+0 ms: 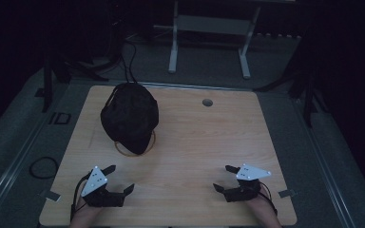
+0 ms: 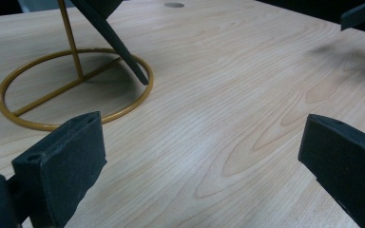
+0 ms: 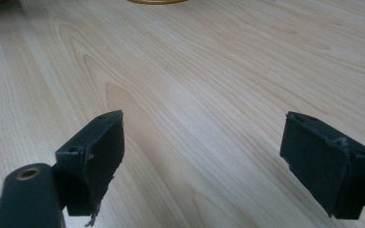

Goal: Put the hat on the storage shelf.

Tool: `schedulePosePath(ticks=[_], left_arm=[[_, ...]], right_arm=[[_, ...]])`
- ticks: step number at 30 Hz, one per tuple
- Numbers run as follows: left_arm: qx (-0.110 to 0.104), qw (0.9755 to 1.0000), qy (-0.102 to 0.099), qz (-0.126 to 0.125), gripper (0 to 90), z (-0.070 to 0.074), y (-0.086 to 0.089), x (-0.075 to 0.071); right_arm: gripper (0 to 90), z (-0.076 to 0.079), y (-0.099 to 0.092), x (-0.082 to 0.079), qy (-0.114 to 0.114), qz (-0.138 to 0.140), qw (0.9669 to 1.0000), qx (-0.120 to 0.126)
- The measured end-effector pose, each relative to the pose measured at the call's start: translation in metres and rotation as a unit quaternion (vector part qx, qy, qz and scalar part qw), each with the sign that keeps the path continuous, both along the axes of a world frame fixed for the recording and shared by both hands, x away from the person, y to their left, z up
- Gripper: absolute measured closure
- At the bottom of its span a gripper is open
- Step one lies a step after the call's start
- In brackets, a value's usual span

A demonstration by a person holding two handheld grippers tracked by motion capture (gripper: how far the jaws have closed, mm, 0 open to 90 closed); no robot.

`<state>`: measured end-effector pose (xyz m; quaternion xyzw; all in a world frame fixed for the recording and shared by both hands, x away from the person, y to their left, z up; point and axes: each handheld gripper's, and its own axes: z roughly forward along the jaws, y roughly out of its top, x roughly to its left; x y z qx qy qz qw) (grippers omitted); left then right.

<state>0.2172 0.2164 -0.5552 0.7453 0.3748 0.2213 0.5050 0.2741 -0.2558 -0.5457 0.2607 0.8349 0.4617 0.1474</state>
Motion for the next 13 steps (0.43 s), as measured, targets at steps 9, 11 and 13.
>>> schedulePosePath(ticks=[9,11,13], left_arm=[[-0.002,1.0000,0.002,0.001,2.2,-0.0004,0.0011,0.0000],[-0.004,1.0000,0.003,0.001,2.2,-0.0002,0.0014,0.0001],[-0.006,1.0000,0.003,0.000,2.2,-0.0004,0.0016,0.0002]], right_arm=[[14.4,-0.0010,-0.0037,0.0012,-0.003,-0.004,1.0000,-0.001],[14.2,-0.0013,-0.0037,0.0014,-0.003,-0.004,1.0000,-0.002],[14.1,-0.0013,-0.0040,0.0016,-0.003,-0.004,1.0000,-0.001]])
